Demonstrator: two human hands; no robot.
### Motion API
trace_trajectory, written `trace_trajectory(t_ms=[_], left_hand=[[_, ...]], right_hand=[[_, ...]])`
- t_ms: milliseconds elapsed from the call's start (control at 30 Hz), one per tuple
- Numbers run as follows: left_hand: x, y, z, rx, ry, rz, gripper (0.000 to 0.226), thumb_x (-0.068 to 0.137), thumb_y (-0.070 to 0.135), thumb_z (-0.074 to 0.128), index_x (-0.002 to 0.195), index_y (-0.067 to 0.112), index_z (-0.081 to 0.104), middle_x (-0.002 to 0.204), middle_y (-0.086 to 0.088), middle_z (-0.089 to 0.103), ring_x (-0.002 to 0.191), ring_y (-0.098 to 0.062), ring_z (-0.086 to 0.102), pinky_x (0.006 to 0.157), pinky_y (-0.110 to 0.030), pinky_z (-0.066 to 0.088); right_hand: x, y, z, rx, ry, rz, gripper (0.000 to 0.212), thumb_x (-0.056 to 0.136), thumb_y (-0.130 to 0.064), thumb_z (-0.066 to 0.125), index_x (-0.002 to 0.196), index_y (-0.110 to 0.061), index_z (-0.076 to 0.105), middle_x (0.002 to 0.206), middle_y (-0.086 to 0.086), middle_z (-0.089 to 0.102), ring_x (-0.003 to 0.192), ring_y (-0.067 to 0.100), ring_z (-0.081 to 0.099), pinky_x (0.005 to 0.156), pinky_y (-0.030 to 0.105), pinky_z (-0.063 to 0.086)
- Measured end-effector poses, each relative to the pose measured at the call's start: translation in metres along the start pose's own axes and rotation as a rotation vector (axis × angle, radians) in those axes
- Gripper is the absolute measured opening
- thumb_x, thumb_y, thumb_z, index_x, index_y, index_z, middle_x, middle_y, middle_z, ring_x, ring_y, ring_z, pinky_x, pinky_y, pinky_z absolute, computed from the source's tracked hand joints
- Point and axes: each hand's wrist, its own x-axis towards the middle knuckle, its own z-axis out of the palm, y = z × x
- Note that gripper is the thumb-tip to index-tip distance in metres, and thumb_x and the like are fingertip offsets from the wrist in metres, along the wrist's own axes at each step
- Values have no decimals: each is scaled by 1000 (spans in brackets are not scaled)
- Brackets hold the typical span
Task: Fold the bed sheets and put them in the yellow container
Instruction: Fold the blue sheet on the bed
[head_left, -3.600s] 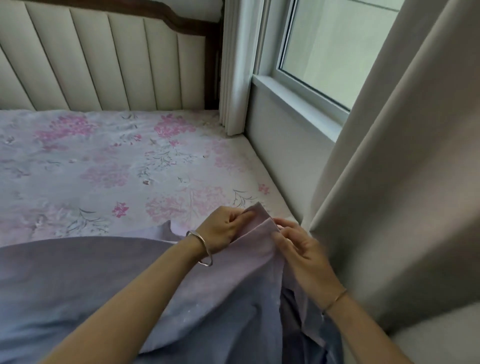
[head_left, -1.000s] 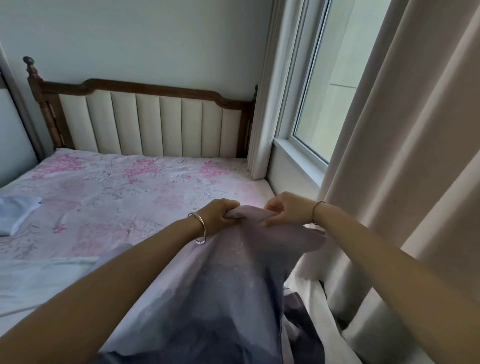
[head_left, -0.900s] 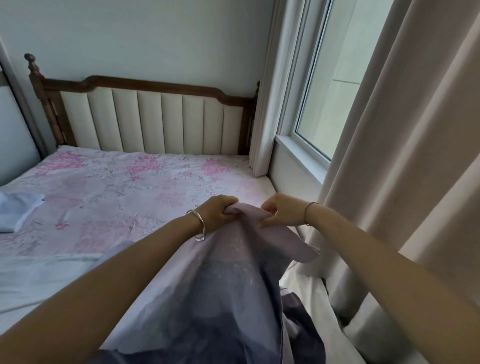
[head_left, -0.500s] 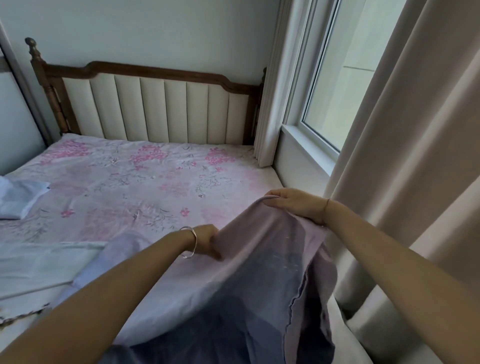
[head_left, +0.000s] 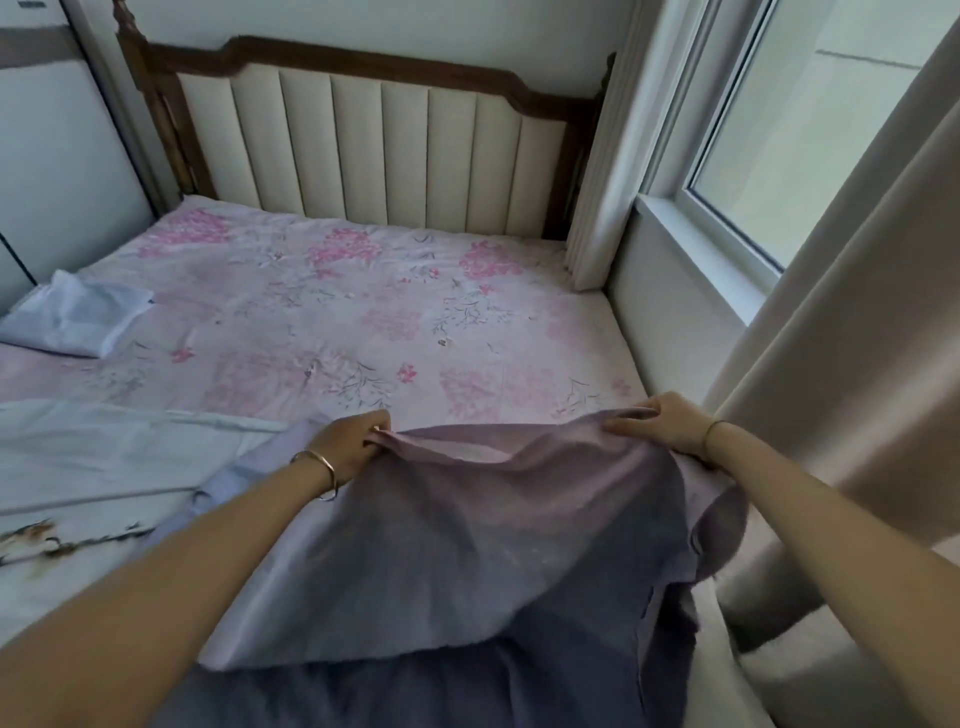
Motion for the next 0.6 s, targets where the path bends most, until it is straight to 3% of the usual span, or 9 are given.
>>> trace_trajectory(t_ms=[100,233,300,400,467,533,600], left_hand=[[16,-8,-6,130,-86,-17,30,87,24,58,62,31,42,73,-1,52,75,-20,48,63,-28,29],[12,-52,53,256,-242,-154,12,90,27,56,84,17,60,96,-7,62,92,-23,55,70,-26,34],[-2,-84,101,217,-298,-228,11,89,28,55,86,19,59,105,-6,63,100,-25,57,74,-26,38],[-20,-130,155,96,-278,-314,5,84,26,56,88,25,55,100,-2,63,100,-25,59,78,-25,41],[-26,-155,173,-101,-282,-368,31,69,36,63,97,28,54,99,1,60,103,-21,59,83,-23,45],[-27,-179,184,-213,-335,-349,75,48,58,68,114,28,52,112,7,56,109,-12,55,94,-22,43],[-23,-196,186,-233,-373,-338,92,44,68,69,124,26,50,116,14,52,111,-4,51,96,-18,38]], right_hand=[[45,20,42,-10,-61,39,53,71,-58,71,62,-7,62,65,5,59,64,17,54,61,27,40],[78,56,126,-121,-175,72,56,76,-56,68,52,-18,35,55,3,41,53,14,39,53,27,29],[83,80,174,-134,-214,101,58,78,-51,69,49,-19,31,50,0,35,49,12,34,51,26,26],[93,116,233,-121,-213,115,56,84,-44,66,49,-20,29,47,-4,30,47,11,31,49,26,21],[103,133,262,-172,-235,99,50,88,-40,61,53,-20,32,51,-2,35,54,16,37,50,27,21],[115,134,289,-243,-277,101,29,91,-34,59,66,-22,49,68,-1,53,70,19,52,56,23,34],[122,123,307,-217,-321,102,7,88,-23,60,92,-24,55,94,0,59,89,17,56,77,24,46]])
